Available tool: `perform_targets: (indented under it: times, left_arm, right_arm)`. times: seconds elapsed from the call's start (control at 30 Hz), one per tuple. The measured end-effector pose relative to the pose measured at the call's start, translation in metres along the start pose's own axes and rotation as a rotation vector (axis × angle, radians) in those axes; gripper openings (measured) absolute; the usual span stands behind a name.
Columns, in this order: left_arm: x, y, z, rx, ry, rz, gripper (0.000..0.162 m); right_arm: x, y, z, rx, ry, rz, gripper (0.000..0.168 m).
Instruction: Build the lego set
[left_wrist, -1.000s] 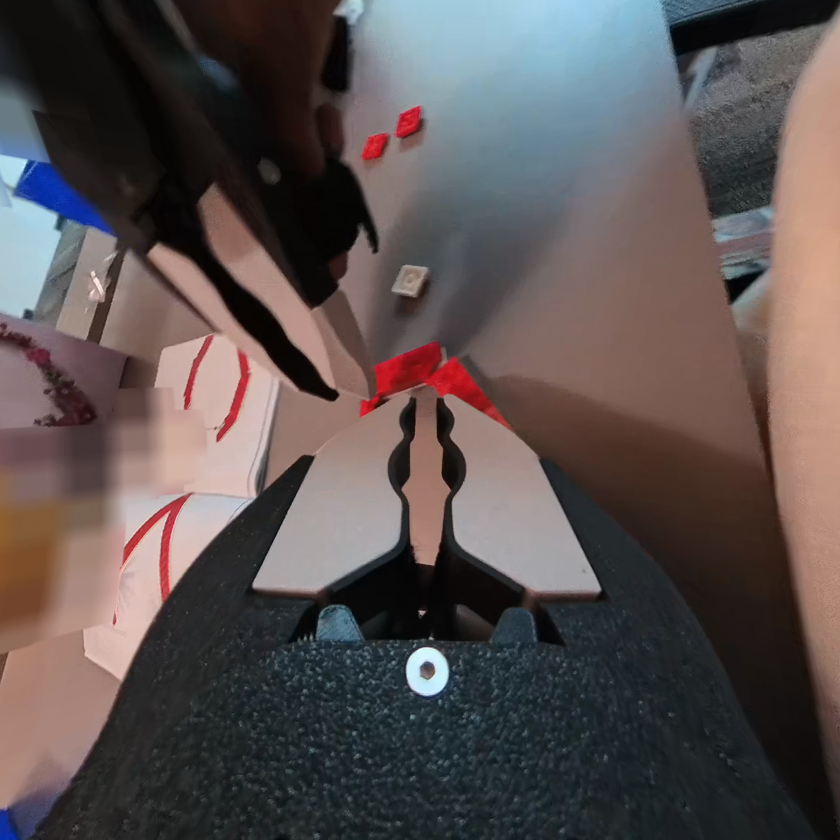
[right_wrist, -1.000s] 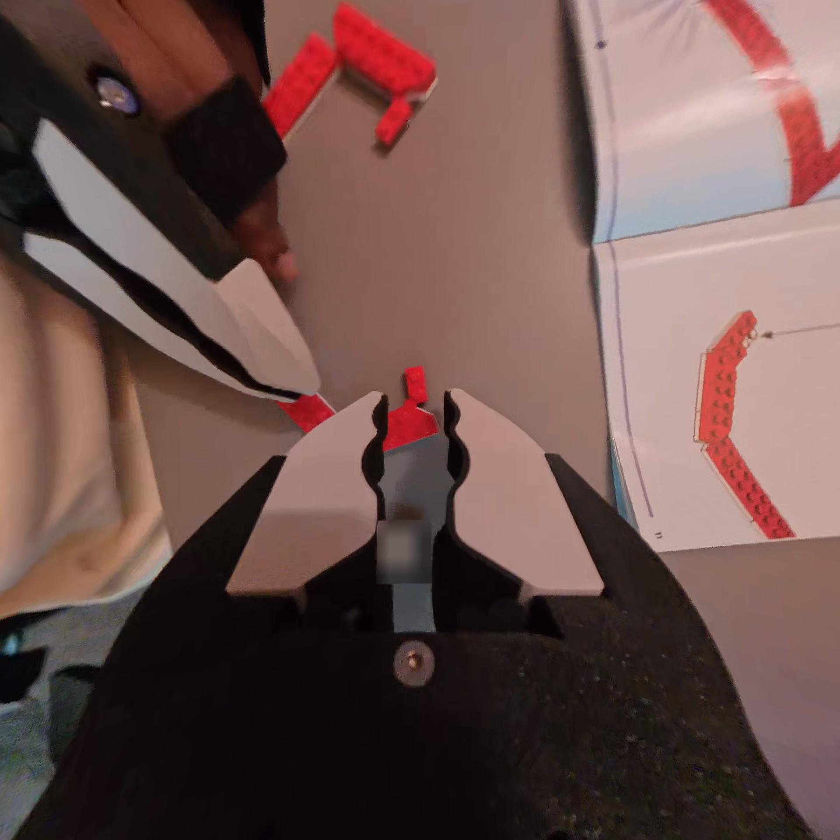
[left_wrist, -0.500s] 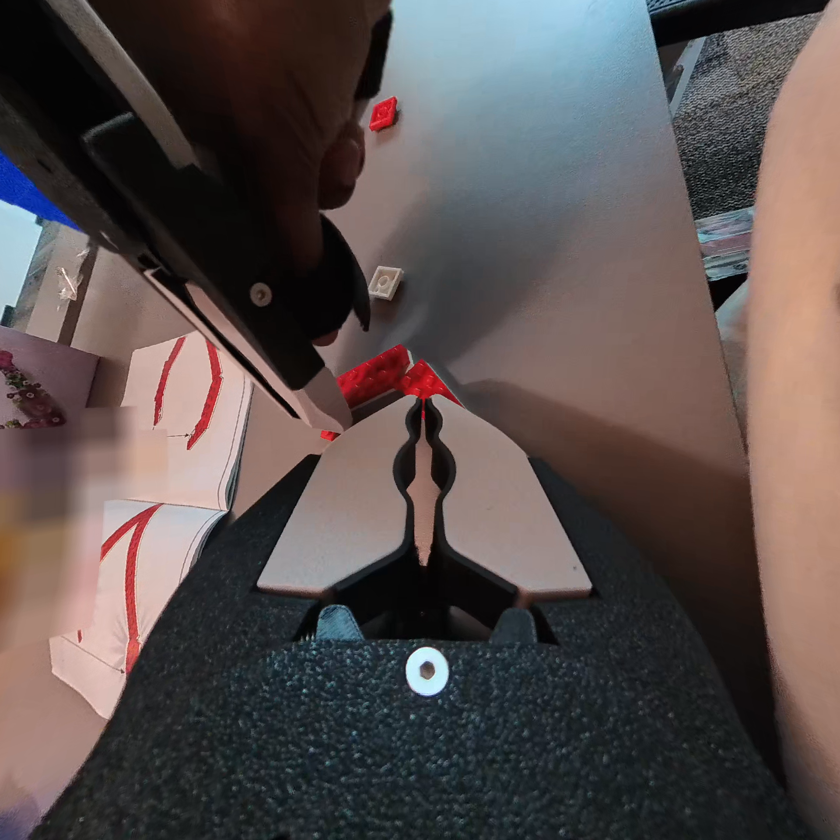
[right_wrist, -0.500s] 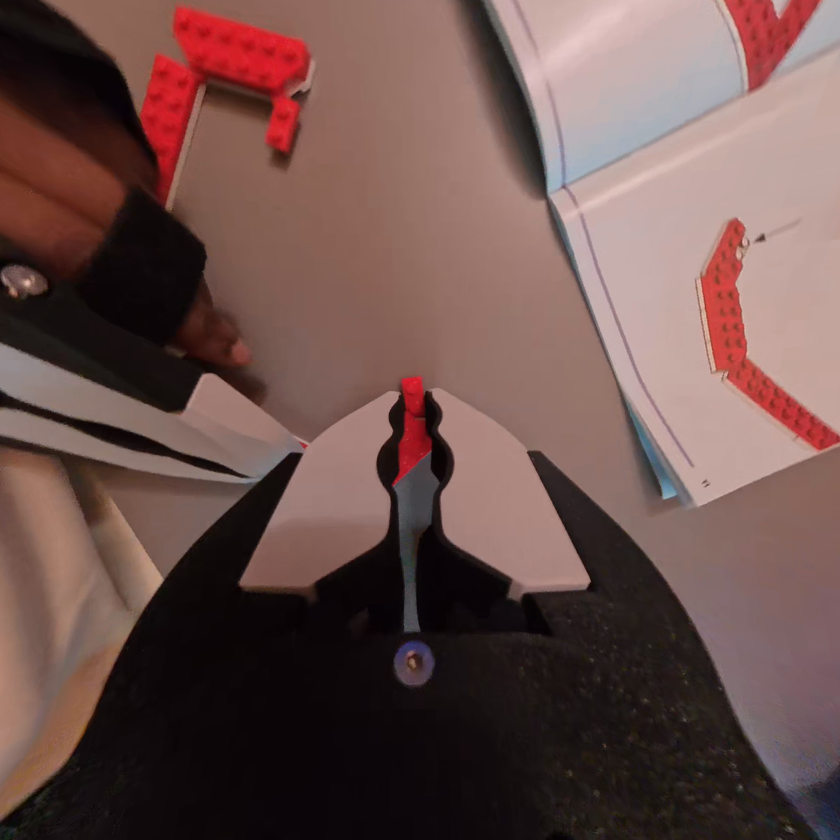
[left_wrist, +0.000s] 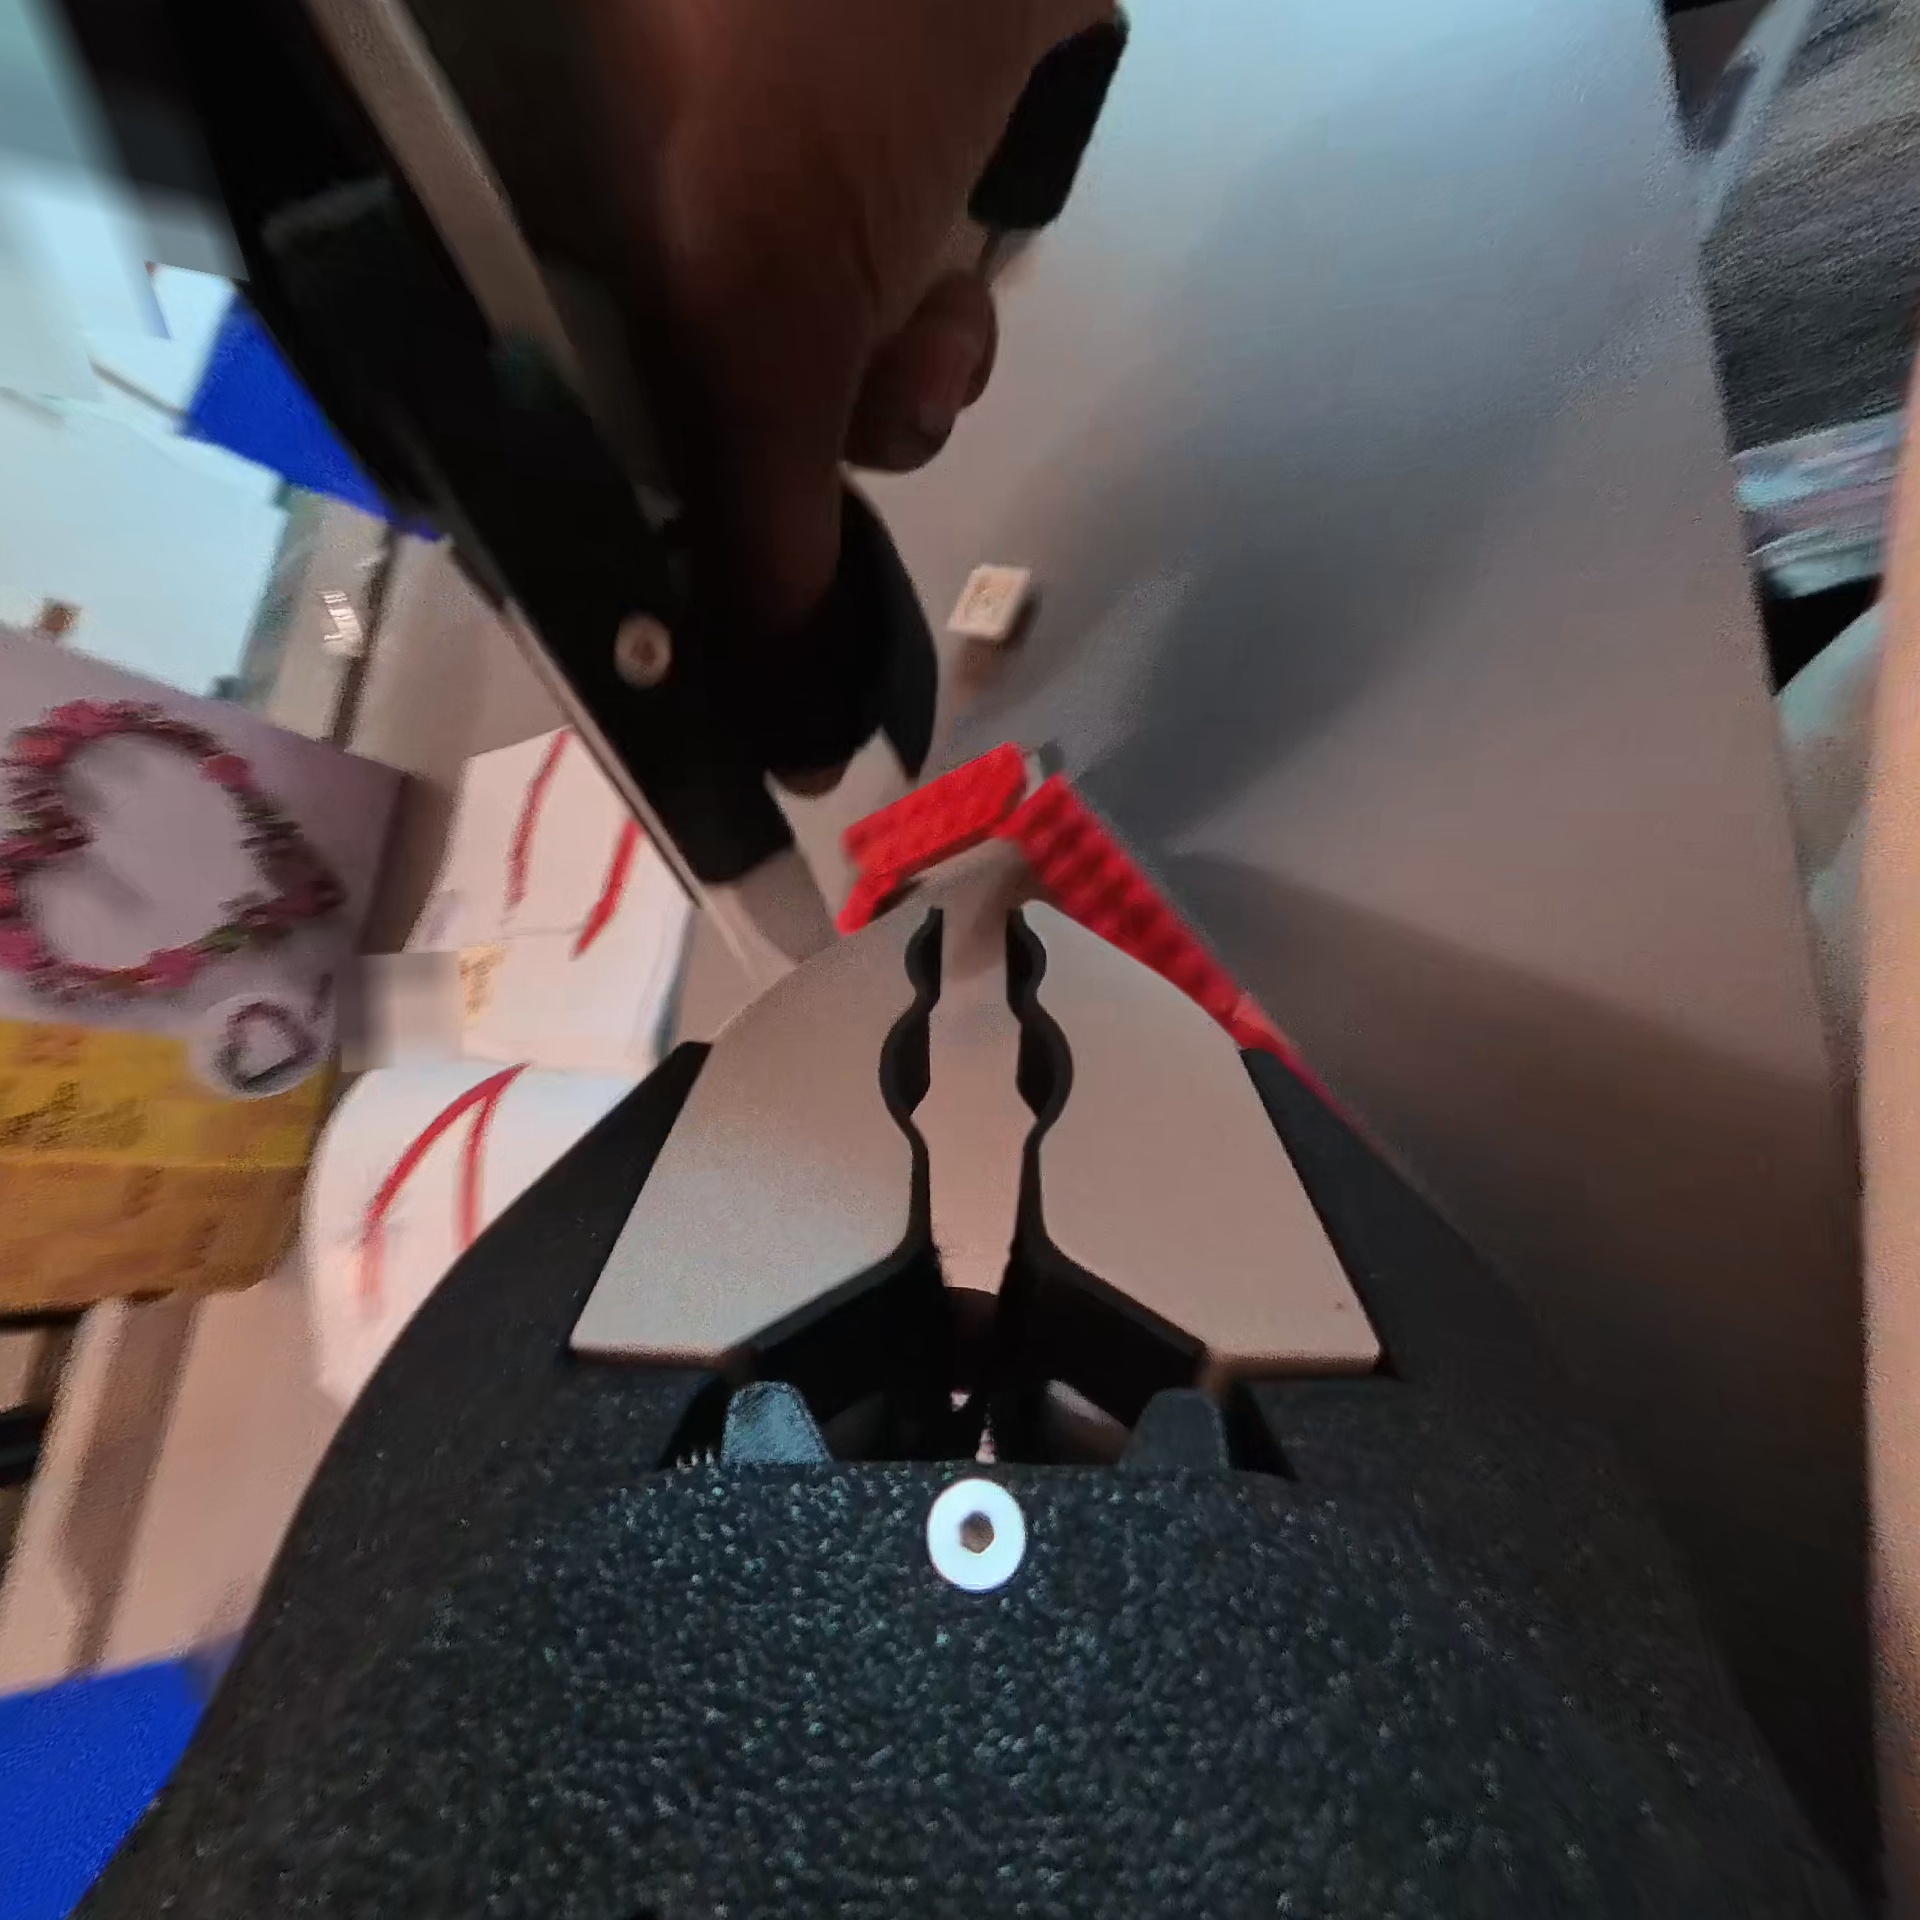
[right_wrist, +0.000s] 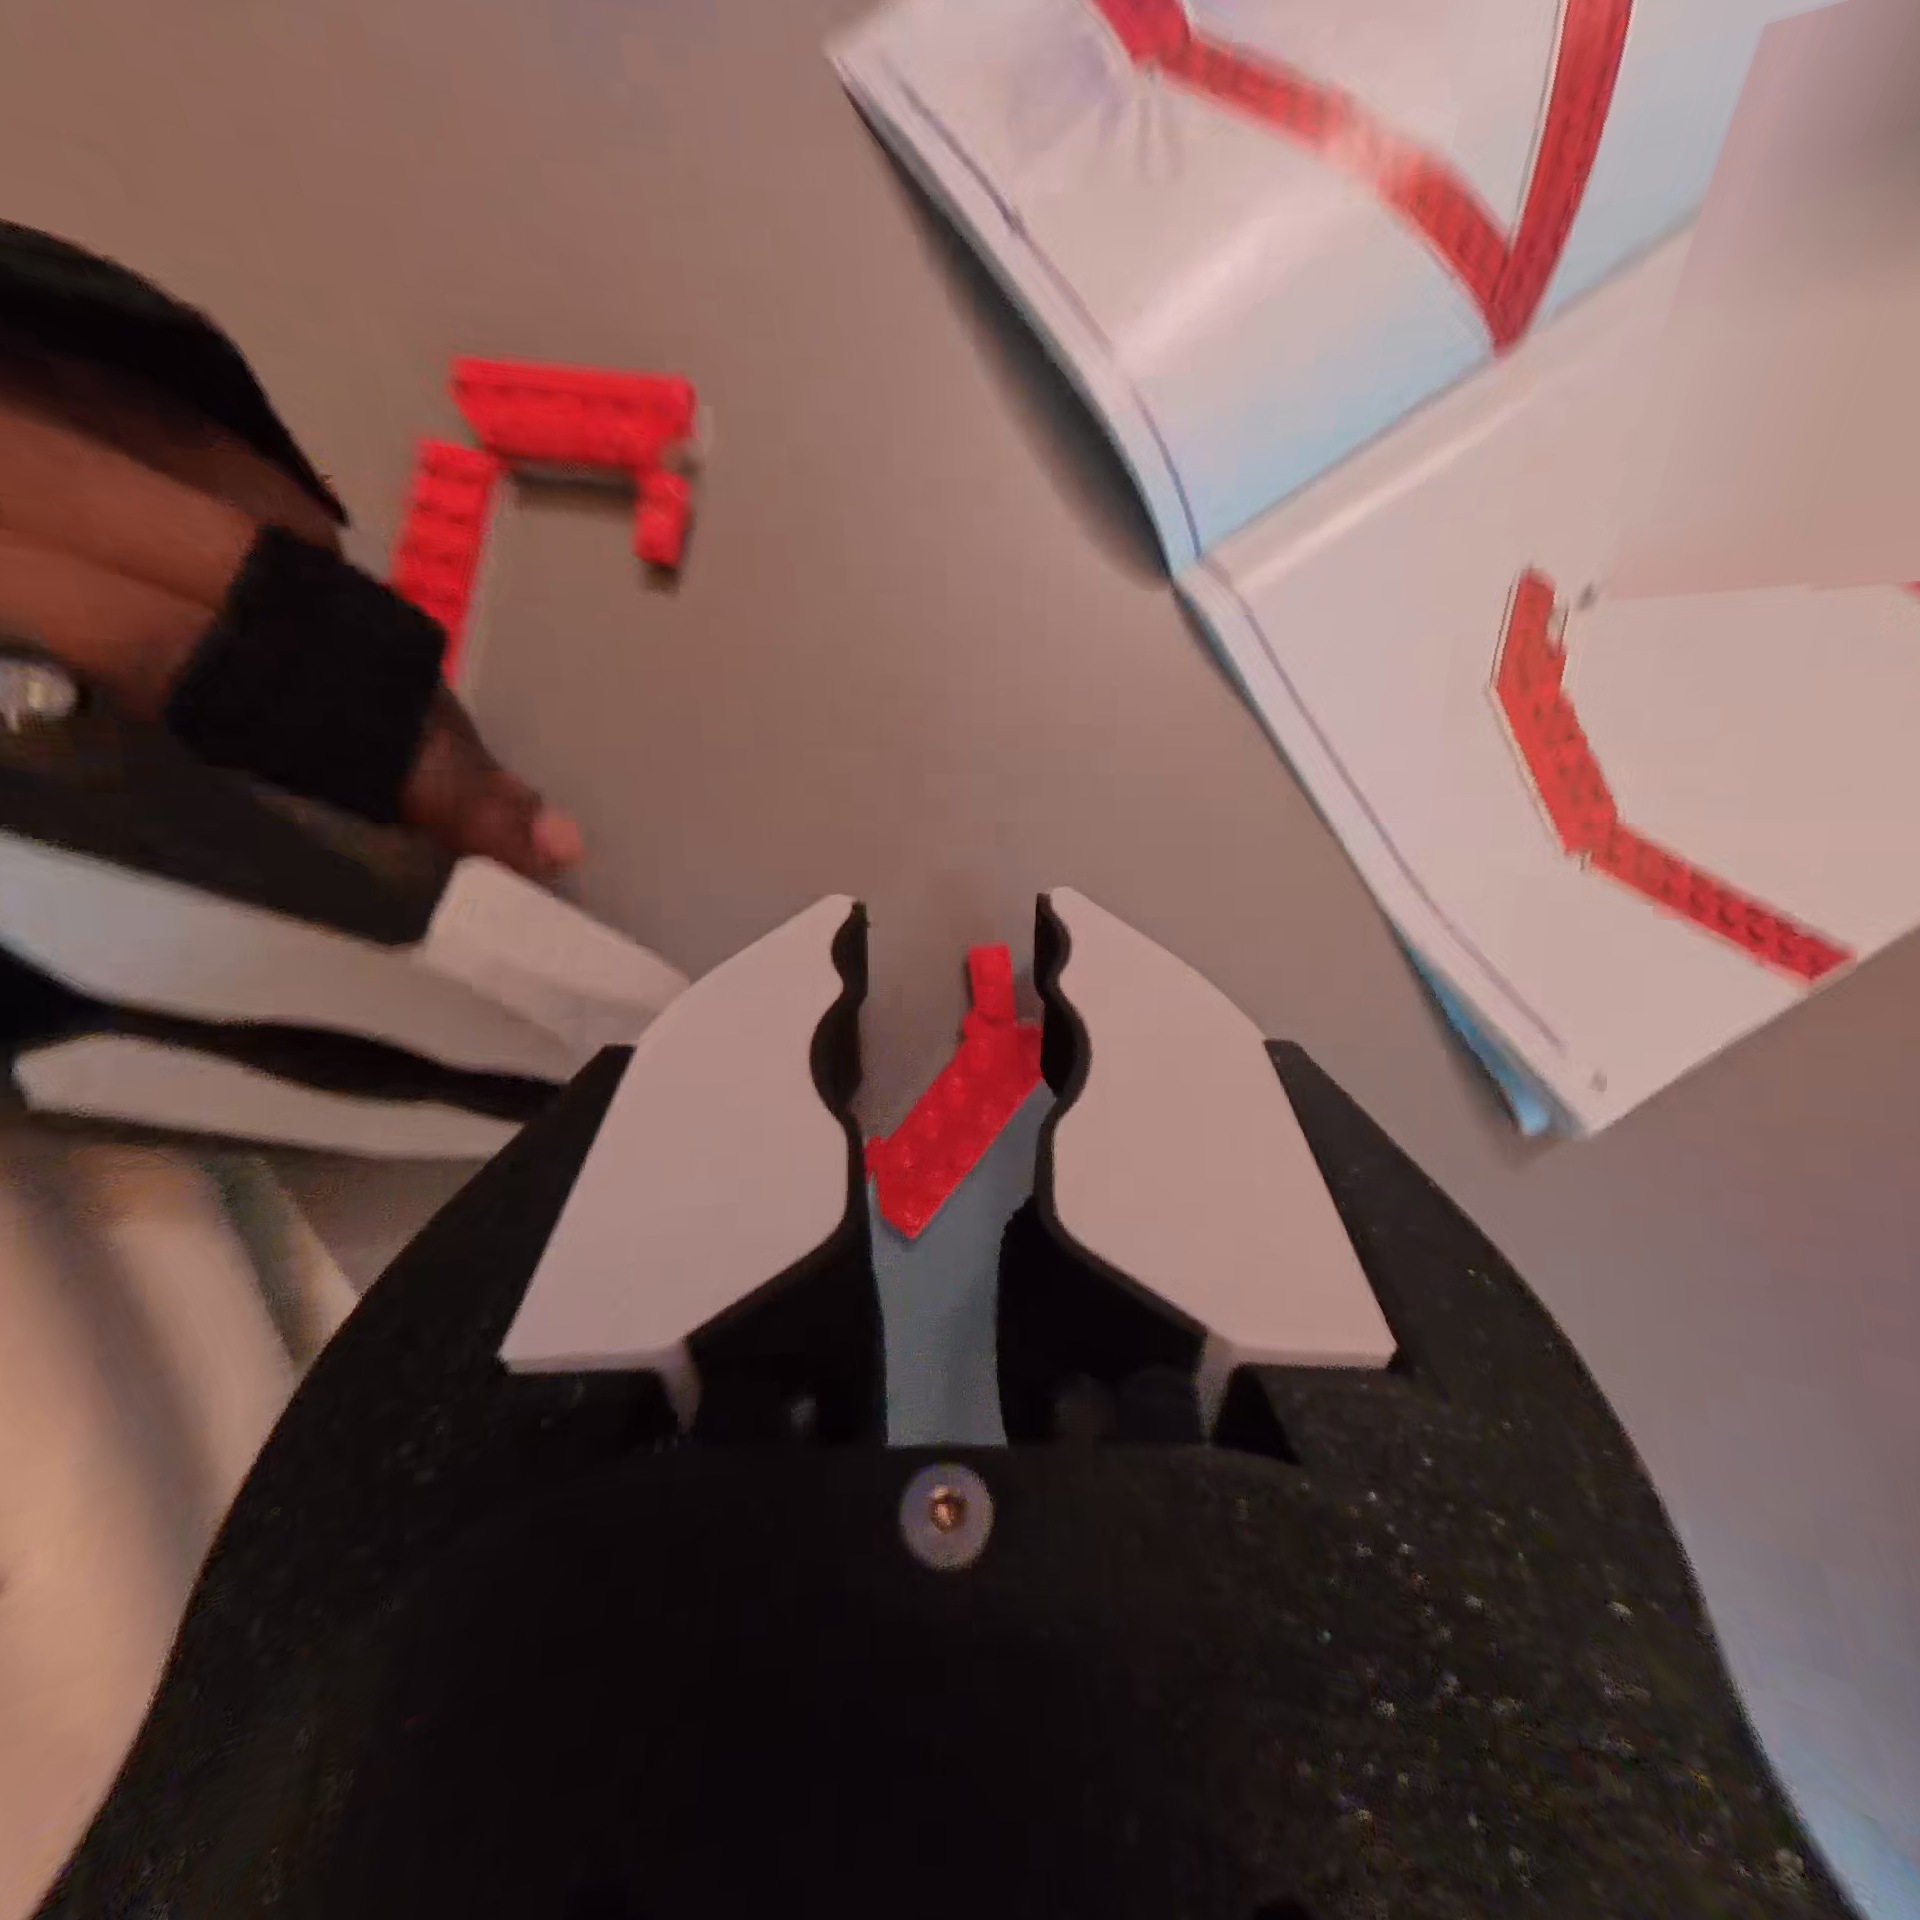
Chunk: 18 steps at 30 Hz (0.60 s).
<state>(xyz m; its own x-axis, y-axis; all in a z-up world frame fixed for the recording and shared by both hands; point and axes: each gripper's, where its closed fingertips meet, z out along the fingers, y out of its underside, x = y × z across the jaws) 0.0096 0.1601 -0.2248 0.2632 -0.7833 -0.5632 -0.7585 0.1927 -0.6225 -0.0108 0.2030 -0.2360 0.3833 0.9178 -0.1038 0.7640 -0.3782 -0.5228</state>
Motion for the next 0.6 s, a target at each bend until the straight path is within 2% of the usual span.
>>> perform_targets:
  times: [0.1, 0.2, 0.3, 0.37, 0.47, 0.53, 0.6]
  left_arm:
    - [-0.03, 0.022, -0.035, -0.072, -0.068, 0.002, 0.013]
    - [-0.067, 0.072, -0.065, -0.215, -0.141, -0.143, 0.016]
    - [-0.061, 0.106, -0.067, -0.263, -0.053, -0.336, 0.028]
    - [-0.057, 0.112, -0.06, -0.256, -0.033, -0.372, 0.032]
    - [-0.048, 0.107, -0.052, -0.195, 0.032, -0.423, 0.032]
    - [-0.044, 0.115, -0.049, -0.208, 0.058, -0.454, 0.032]
    - [-0.039, 0.113, -0.049, -0.159, 0.109, -0.5, 0.022]
  right_arm:
    - [-0.015, -0.033, -0.006, 0.134, -0.143, -0.057, 0.022]
    - [-0.04, -0.048, 0.015, 0.125, -0.25, -0.134, 0.021]
    - [-0.053, -0.051, 0.041, 0.078, -0.231, -0.213, 0.023]
    - [-0.058, -0.053, 0.051, 0.063, -0.215, -0.231, 0.023]
    - [-0.057, -0.054, 0.058, 0.04, -0.175, -0.251, 0.019]
    - [-0.058, -0.055, 0.059, 0.029, -0.173, -0.27, 0.014]
    - [-0.058, -0.054, 0.059, 0.012, -0.176, -0.311, 0.013]
